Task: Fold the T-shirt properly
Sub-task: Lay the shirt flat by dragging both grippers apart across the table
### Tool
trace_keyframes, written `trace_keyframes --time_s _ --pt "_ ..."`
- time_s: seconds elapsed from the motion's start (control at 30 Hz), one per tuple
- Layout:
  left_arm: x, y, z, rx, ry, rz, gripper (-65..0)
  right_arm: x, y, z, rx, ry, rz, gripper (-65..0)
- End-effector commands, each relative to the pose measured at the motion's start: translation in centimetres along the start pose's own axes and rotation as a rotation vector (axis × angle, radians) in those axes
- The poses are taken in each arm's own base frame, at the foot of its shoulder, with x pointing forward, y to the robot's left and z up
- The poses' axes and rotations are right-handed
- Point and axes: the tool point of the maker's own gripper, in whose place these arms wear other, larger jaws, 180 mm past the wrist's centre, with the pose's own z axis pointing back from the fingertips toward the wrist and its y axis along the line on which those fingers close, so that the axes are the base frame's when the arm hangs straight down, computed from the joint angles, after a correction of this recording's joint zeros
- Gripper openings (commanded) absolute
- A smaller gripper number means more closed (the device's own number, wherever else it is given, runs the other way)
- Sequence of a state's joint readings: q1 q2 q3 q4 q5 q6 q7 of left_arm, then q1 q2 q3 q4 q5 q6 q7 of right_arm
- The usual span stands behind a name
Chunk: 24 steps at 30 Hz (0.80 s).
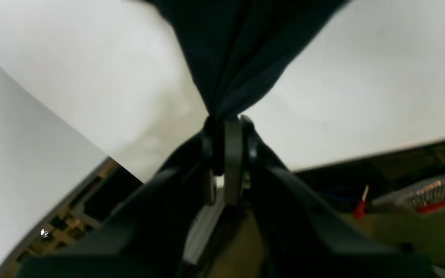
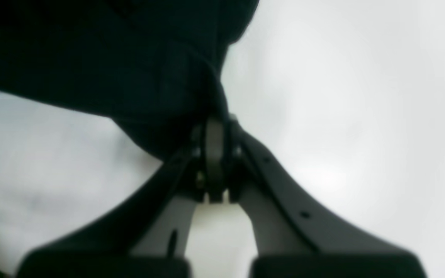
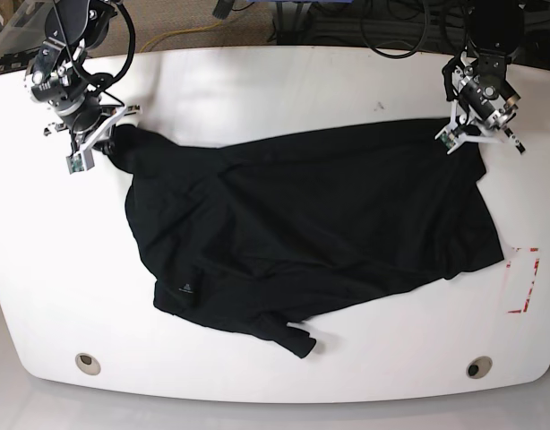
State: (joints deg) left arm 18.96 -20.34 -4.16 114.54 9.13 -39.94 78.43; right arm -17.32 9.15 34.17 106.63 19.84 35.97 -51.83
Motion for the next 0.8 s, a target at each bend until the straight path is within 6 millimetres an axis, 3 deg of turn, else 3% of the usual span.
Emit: trace_keyframes --time_s 0.0,0.17,0.3,0.43,0.47,0.7,0.77 --pt "-0.7 0.4 0.3 0.020 0.018 -0.002 -65.0 0.7 0.3 0.5 0.002 -0.039 -0.003 -65.0" --pt "-0.2 -0.9 0.1 -0.013 -0.012 0.011 -65.0 -1.3 1.3 0.6 0.018 -0.002 -0.032 -65.0" --pt "-1.1 -1.2 -0.1 -0.022 -0.031 0.047 -65.0 -2.7 2.0 0.7 0.029 0.025 -0.054 -65.0" --pt "-0.5 -1.3 -0.1 -0.024 -0.067 0.048 -65.0 -2.9 2.5 0.7 0.037 0.025 -0.069 -63.3" --pt "-0.5 -1.2 -0.1 -0.024 -0.072 0.050 -65.0 -2.7 2.5 0.7 0.036 0.020 -0.065 -60.6" --pt "0.6 -2.1 -0.1 -0.048 -0.110 0.071 -65.0 -1.0 2.7 1.5 0.023 -0.025 -0.032 -22.4" --pt "0.7 -2.3 -0.1 -0.053 -0.115 0.075 -65.0 -0.8 2.9 1.6 0.023 -0.034 -0.032 -15.7"
